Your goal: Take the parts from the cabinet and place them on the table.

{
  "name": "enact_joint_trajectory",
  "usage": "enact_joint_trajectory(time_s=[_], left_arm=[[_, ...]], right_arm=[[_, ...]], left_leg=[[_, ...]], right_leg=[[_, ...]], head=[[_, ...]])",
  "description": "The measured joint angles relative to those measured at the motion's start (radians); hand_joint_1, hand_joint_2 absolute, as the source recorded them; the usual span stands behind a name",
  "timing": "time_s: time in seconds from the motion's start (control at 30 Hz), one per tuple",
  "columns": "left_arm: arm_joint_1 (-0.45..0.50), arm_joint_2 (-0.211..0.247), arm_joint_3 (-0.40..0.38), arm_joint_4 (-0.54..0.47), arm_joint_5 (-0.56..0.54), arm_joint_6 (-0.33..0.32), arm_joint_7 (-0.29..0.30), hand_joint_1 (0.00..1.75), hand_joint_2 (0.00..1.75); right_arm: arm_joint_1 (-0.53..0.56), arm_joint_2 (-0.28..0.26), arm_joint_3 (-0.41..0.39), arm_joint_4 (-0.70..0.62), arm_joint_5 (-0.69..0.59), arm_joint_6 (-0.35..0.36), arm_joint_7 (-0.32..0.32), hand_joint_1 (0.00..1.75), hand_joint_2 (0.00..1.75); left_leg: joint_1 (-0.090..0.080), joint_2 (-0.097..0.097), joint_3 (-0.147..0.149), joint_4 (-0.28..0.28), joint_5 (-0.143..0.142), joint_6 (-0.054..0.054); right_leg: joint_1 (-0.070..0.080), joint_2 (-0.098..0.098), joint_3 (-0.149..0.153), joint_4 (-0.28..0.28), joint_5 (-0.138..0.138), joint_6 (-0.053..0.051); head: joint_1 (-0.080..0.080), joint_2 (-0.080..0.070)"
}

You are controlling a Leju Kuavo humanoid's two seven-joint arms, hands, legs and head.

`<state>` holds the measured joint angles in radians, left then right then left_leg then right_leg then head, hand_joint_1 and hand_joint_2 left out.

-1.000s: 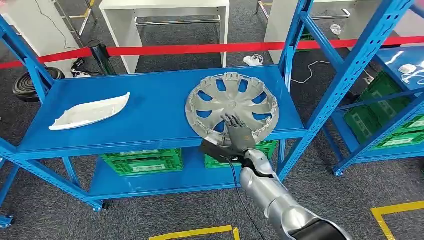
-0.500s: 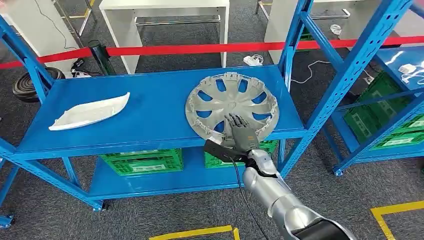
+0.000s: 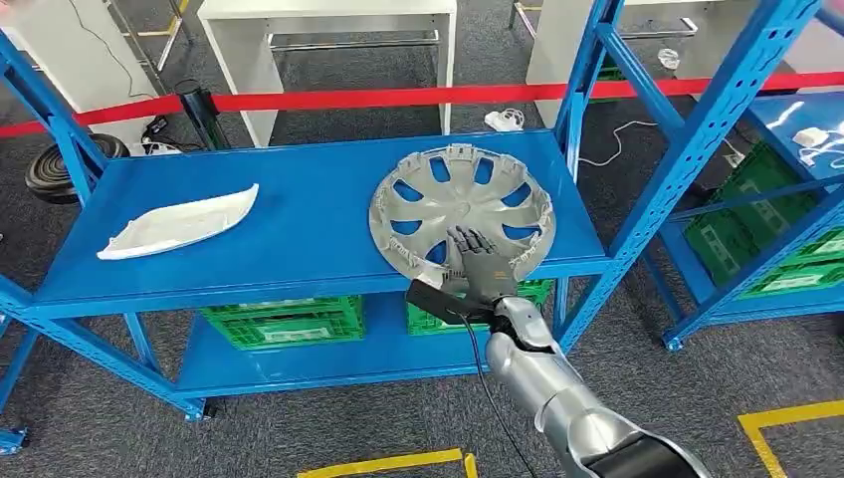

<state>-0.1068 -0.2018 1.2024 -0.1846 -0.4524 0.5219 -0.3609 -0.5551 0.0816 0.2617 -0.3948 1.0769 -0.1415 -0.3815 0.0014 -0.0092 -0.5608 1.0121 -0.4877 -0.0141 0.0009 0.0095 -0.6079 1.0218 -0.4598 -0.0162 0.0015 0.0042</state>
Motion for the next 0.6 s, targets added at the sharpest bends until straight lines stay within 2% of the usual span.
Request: enact_joint_trajectory(time_s=[0.17, 0.23, 0.43, 0.6], left_arm=[[0.000, 0.004, 0.025, 0.000, 0.013, 0.017, 0.003, 0.00, 0.00], [0.000, 0.005, 0.030, 0.000, 0.013, 0.018, 0.003, 0.00, 0.00], [0.000, 0.005, 0.038, 0.000, 0.018, 0.022, 0.001, 0.00, 0.00], [-0.001, 0.006, 0.047, 0.000, 0.028, -0.002, -0.022, 0.00, 0.00]], right_arm=[[-0.004, -0.001, 0.002, 0.007, 0.008, 0.004, 0.002, 0.00, 1.75], [-0.004, -0.001, 0.003, 0.008, 0.009, 0.004, 0.005, 1.75, 1.75], [-0.004, -0.001, 0.009, 0.012, 0.022, 0.006, 0.004, 1.75, 1.75], [-0.006, -0.002, 0.020, 0.012, 0.036, 0.005, 0.005, 1.75, 1.75]], left_leg=[[0.000, 0.000, 0.000, 0.000, 0.000, 0.000], [0.000, 0.000, 0.000, 0.000, 0.000, 0.000], [0.000, 0.000, 0.000, 0.000, 0.000, 0.000], [0.000, 0.000, 0.000, 0.000, 0.000, 0.000]], right_leg=[[0.000, 0.000, 0.000, 0.000, 0.000, 0.000], [0.000, 0.000, 0.000, 0.000, 0.000, 0.000], [0.000, 0.000, 0.000, 0.000, 0.000, 0.000], [0.000, 0.000, 0.000, 0.000, 0.000, 0.000]], head=[[0.000, 0.000], [0.000, 0.000], [0.000, 0.000], [0.000, 0.000]])
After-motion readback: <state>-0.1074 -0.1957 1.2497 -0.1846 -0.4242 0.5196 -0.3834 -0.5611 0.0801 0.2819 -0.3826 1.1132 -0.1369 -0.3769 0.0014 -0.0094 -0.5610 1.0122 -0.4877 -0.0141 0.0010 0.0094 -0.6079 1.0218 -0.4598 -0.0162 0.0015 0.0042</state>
